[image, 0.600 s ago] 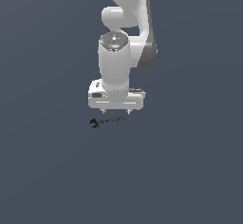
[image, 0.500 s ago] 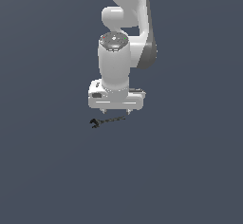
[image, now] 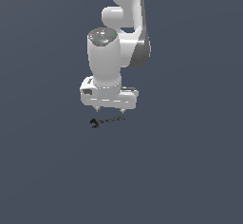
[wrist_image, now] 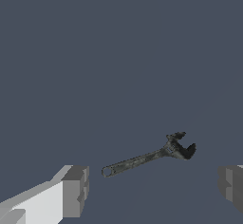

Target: Pick up the object and move it to a goal position.

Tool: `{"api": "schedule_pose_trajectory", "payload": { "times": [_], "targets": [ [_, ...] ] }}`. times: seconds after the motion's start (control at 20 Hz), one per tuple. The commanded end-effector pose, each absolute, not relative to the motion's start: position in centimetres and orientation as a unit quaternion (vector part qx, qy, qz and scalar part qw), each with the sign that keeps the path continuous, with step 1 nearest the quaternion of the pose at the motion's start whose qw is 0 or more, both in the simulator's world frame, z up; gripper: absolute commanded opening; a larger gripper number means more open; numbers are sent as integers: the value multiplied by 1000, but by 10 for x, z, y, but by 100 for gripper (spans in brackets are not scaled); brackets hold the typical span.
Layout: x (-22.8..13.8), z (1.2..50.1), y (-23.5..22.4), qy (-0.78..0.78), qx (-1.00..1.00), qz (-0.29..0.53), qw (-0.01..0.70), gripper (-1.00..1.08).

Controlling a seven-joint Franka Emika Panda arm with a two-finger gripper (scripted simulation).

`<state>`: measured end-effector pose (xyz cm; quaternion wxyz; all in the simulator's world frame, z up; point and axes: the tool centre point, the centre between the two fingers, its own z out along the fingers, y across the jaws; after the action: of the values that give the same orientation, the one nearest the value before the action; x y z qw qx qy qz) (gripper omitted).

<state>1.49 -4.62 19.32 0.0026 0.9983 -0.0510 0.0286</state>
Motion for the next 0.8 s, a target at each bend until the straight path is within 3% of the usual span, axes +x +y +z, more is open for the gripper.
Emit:
{"api": "schedule_pose_trajectory", "payload": {
  "times": [0.0,0.75],
  "targets": [
    [15,193,-46,-51,998,28,2,100],
    [10,172,-47,-143,990,23,-5,100]
  ]
}}
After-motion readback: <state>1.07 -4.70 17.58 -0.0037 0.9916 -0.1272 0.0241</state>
